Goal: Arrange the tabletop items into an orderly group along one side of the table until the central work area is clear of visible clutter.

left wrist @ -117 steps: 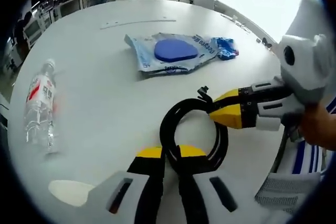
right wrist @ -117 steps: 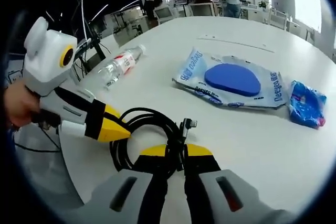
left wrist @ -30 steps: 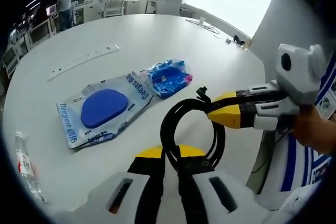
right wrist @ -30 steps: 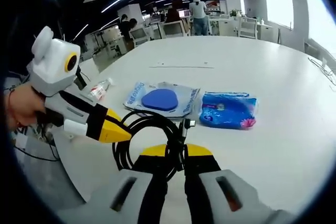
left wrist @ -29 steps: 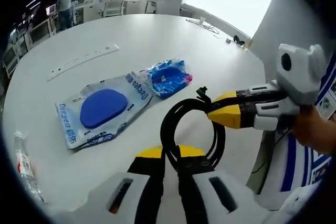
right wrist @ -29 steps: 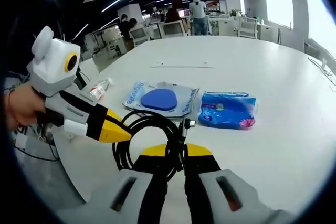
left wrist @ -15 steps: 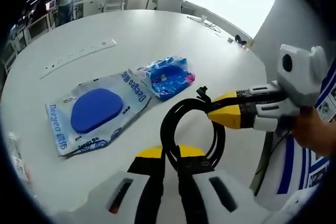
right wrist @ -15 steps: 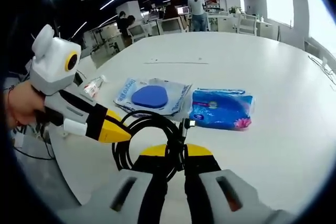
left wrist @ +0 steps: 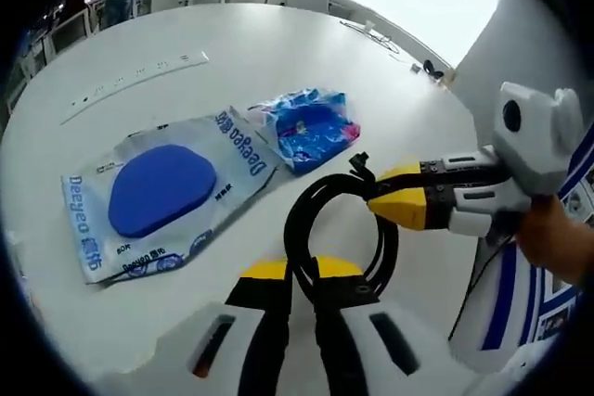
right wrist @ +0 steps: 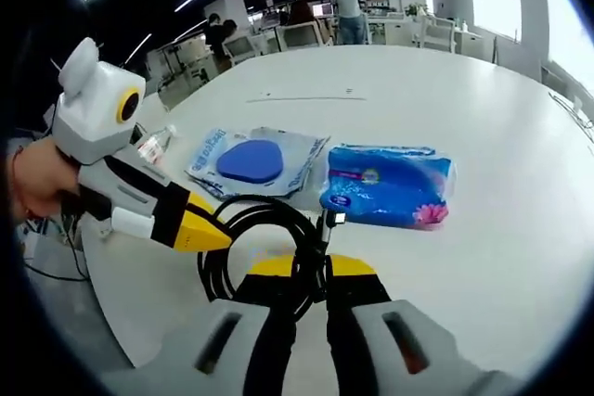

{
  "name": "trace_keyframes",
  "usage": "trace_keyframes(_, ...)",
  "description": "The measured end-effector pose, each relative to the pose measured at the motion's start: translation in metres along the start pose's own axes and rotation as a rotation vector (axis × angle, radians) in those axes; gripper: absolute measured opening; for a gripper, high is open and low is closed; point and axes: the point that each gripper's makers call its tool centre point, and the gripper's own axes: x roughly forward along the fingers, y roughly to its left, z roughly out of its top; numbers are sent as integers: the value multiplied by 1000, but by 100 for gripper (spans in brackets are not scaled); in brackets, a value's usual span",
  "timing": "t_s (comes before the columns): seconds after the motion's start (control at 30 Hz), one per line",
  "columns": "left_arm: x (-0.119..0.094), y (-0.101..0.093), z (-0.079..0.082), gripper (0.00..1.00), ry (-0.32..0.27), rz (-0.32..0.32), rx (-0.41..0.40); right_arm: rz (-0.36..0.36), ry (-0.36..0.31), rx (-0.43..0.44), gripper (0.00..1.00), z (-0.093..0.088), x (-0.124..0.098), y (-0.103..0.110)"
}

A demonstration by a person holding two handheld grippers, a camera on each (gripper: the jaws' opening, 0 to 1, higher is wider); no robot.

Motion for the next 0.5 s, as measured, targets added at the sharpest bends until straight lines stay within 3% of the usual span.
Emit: trace_keyframes(0.5, 17, 9, -5, 5, 35, -3, -23, 5, 28, 18, 9, -11, 17, -9)
